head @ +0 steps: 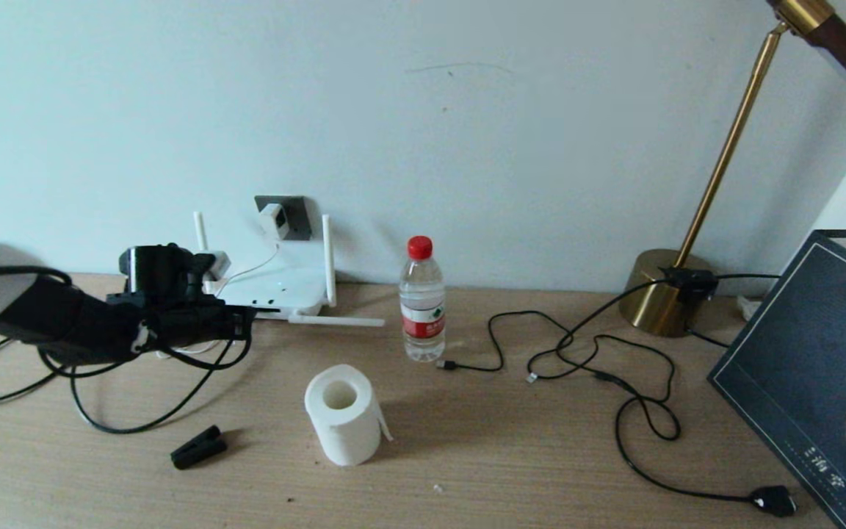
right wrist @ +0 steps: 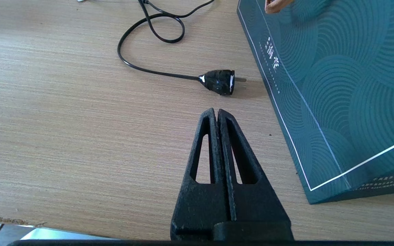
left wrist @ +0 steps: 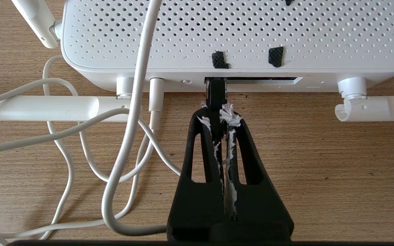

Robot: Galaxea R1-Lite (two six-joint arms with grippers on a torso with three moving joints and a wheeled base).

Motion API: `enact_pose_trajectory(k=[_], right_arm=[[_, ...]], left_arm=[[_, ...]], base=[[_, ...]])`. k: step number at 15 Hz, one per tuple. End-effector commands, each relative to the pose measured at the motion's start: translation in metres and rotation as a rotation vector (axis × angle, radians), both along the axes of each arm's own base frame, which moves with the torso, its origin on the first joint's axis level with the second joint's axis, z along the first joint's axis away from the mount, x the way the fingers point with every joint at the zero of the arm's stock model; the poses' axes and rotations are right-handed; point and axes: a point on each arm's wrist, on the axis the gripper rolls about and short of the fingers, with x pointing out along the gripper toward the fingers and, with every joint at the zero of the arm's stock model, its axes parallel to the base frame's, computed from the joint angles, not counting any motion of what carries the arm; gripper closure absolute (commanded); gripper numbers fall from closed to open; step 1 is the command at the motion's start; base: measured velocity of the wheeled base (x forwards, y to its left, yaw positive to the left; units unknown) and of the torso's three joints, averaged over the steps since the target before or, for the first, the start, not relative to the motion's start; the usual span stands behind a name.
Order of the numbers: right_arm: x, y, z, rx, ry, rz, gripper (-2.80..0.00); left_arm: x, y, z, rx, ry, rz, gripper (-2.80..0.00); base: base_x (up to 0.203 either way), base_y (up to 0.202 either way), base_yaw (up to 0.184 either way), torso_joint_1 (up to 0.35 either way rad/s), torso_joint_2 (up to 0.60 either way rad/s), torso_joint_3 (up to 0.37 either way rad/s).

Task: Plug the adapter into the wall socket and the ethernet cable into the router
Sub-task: Plug cable into router interface

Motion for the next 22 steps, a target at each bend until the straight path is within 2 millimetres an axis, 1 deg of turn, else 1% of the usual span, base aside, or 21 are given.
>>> enact_pose_trajectory(k=[1, 5, 14, 15, 22], right_arm=[[0.0000, 0.0000, -0.0002, -0.002, 0.003, 0.001, 0.00], [0.0000, 0.0000, -0.0002, 0.000, 0.003, 0.001, 0.00], [0.0000, 0.0000, -0.0002, -0.002, 0.003, 0.001, 0.00], [0.0000, 0.0000, -0.0002, 0.000, 0.003, 0.001, 0.00], [0.0000, 0.0000, -0.0002, 0.000, 0.003, 0.001, 0.00]], left_arm=[[0.0023, -0.0003, -0.0007, 0.002, -0.004, -0.002, 0.00], [0.0066, 0.0001, -0.0031, 0.003, 0.011, 0.000, 0.00], [0.0059, 0.0000, -0.0035, 0.001, 0.012, 0.000, 0.00], [0.0061, 0.0000, -0.0033, 0.001, 0.008, 0.000, -2.80], [0.0034, -0.0022, -0.0017, 0.001, 0.006, -0.005, -2.80]], base=[[0.000, 0.000, 0.000, 0.000, 0.00, 0.000], [0.000, 0.000, 0.000, 0.000, 0.00, 0.000], [0.000, 0.000, 0.000, 0.000, 0.00, 0.000], [0.000, 0.000, 0.000, 0.000, 0.00, 0.000], [0.000, 0.000, 0.000, 0.000, 0.00, 0.000]])
